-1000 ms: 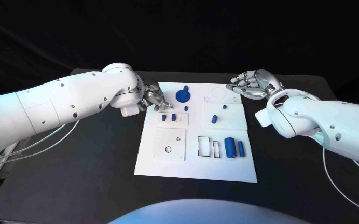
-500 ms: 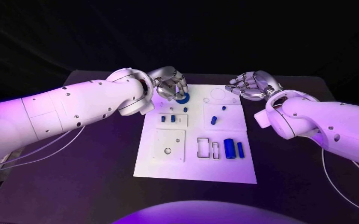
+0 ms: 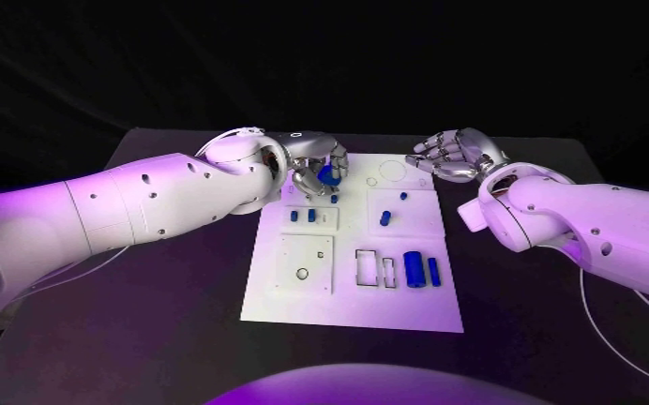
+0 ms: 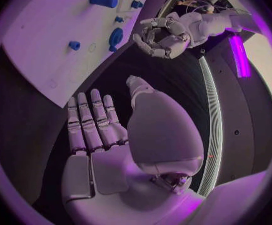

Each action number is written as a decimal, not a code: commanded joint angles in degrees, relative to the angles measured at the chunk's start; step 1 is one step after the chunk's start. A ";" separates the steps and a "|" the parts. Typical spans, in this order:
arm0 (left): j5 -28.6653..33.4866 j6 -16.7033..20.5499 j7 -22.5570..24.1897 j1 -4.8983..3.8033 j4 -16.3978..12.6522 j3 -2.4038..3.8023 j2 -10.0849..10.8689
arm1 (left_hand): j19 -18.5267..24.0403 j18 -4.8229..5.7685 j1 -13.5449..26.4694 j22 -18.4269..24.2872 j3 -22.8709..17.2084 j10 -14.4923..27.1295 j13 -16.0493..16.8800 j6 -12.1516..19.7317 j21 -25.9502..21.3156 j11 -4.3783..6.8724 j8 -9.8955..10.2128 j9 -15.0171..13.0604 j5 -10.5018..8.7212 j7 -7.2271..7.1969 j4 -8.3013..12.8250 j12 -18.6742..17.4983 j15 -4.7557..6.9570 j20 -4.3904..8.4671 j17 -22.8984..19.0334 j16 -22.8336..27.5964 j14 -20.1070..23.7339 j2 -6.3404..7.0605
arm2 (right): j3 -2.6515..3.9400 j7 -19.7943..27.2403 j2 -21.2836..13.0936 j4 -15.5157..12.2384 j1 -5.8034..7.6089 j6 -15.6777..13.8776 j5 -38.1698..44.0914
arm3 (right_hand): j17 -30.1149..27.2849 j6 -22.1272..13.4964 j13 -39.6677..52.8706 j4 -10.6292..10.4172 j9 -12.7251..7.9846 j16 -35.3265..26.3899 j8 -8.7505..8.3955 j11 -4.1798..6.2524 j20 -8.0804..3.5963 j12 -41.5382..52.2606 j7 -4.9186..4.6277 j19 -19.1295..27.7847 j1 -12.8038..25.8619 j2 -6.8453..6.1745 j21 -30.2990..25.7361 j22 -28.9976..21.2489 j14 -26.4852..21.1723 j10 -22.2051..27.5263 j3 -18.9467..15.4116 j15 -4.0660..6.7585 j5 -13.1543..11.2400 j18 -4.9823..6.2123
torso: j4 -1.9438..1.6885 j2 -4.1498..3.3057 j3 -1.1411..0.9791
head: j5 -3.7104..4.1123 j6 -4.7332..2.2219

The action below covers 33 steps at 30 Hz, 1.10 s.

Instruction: Assemble the parts on the task board

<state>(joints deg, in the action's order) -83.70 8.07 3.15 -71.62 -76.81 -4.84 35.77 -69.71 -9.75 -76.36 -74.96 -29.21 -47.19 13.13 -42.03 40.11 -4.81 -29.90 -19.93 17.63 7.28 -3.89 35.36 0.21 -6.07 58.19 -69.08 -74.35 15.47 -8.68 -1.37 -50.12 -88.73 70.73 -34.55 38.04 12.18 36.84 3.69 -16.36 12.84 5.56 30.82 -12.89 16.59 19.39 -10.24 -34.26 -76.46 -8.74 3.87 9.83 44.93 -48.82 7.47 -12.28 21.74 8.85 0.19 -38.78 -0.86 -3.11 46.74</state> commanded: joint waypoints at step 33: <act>-9.13 -9.02 -2.14 0.72 5.97 -0.48 -5.45 | -3.98 2.23 -1.71 -4.39 -1.09 -5.34 -4.51 -4.55 6.88 -0.35 4.61 1.85 -0.80 1.32 1.14 -4.84 -1.02 -0.59 1.26 -4.60 -3.73 -2.22 | 0.01 0.45 0.58 -0.04 -0.11 0.21 0.78 | -0.17 -0.15 -0.04 -0.14 -0.17 0.36 0.50 0.17 0.04 -0.18 -5.20 -0.02 0.04 0.95 0.04 -0.13 -0.09 -0.50 0.74 0.05 0.28 -0.71 | 0.00 0.05 -0.10 | 0.09 0.06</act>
<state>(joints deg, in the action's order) -92.09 0.06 2.04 -70.92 -70.90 -5.33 30.55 -73.41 -7.94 -77.82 -74.94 -29.97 -52.25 8.67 -46.21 46.79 -5.13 -25.48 -18.13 17.00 8.60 -2.69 30.78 -0.73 -6.67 59.47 -73.37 -77.71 13.55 -8.68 -1.31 -49.61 -88.71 70.65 -34.69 38.09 12.05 36.84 3.69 -16.52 12.72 5.56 31.05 -12.68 16.59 19.39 -10.24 -34.26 -76.39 -8.22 3.87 9.77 44.93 -49.03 7.94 -12.28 21.74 8.84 0.19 -38.75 -0.94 -3.00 46.74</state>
